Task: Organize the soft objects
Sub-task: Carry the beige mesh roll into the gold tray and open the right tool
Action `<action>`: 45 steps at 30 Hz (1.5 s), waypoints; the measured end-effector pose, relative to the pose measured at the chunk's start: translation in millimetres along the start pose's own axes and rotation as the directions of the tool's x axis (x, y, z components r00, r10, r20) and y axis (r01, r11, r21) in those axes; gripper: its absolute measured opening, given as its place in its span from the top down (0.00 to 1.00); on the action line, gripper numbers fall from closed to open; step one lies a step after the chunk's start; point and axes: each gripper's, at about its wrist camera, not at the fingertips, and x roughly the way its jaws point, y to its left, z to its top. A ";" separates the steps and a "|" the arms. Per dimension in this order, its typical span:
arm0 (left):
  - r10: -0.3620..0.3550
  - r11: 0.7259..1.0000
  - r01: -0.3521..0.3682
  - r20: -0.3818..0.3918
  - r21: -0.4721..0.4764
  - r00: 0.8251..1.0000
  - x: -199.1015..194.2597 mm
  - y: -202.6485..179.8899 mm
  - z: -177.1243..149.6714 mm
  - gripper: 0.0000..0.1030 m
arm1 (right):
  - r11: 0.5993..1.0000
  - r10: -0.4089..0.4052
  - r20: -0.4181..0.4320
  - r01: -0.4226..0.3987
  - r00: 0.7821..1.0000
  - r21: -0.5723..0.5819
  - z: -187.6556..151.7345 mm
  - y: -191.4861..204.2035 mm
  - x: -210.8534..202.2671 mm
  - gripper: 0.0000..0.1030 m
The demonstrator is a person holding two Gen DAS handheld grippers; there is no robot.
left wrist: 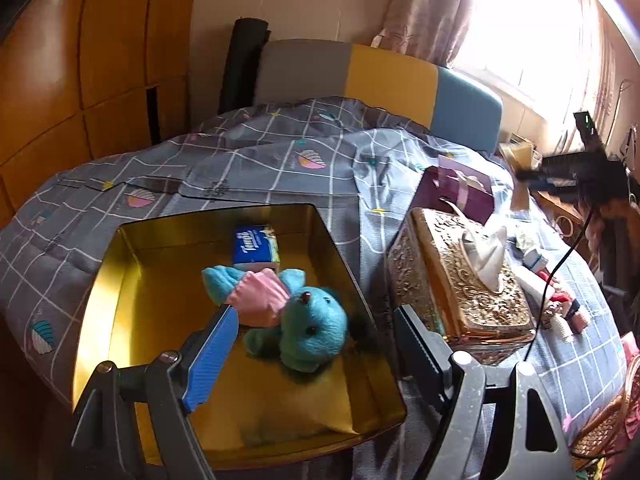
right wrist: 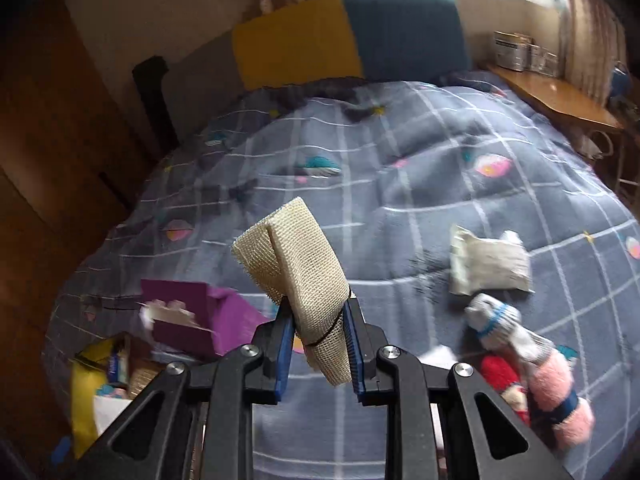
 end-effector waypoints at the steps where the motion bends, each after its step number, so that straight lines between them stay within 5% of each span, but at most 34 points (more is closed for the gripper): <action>1: 0.003 1.000 -0.003 0.001 -0.006 1.000 -0.3 2.6 -0.1 0.22 | 0.999 0.039 0.001 -0.039 0.999 -0.024 1.9 14.5 1.1 0.77; 7: 0.035 0.998 -0.035 0.005 -0.054 0.999 -3.0 21.8 -2.7 0.22 | 0.943 0.216 -0.047 -0.221 0.975 -0.248 -11.6 121.7 -1.5 0.74; 12: 0.040 0.995 -0.040 -0.002 -0.096 0.999 -2.6 36.1 -3.7 0.22 | 0.890 0.161 -0.028 -0.157 0.987 -0.429 -37.0 186.0 -11.6 0.75; 18: 0.031 0.995 -0.030 0.001 -0.096 1.000 -1.2 33.2 -5.2 0.22 | 0.904 0.123 -0.076 -0.144 0.989 -0.403 -45.1 183.8 6.3 0.77; 27: 0.069 0.991 -0.066 0.023 -0.120 0.997 -8.7 40.3 -3.0 0.22 | 0.882 0.237 -0.143 -0.275 0.961 -0.383 -65.9 199.4 18.1 0.77; 36: 0.137 0.976 -0.125 0.057 -0.181 0.989 -23.2 68.2 -0.6 0.22 | 0.835 0.324 -0.258 -0.404 0.910 -0.373 -111.4 245.4 34.4 0.77; 41: 0.174 0.965 -0.156 0.071 -0.213 0.982 -31.8 82.5 -3.5 0.22 | 0.804 0.378 -0.340 -0.488 0.861 -0.341 -135.5 272.3 47.0 0.76; 45: 0.219 0.951 -0.193 0.087 -0.241 0.972 -40.2 94.1 -5.2 0.22 | 0.771 0.417 -0.438 -0.565 0.797 -0.293 -156.0 288.1 58.6 0.71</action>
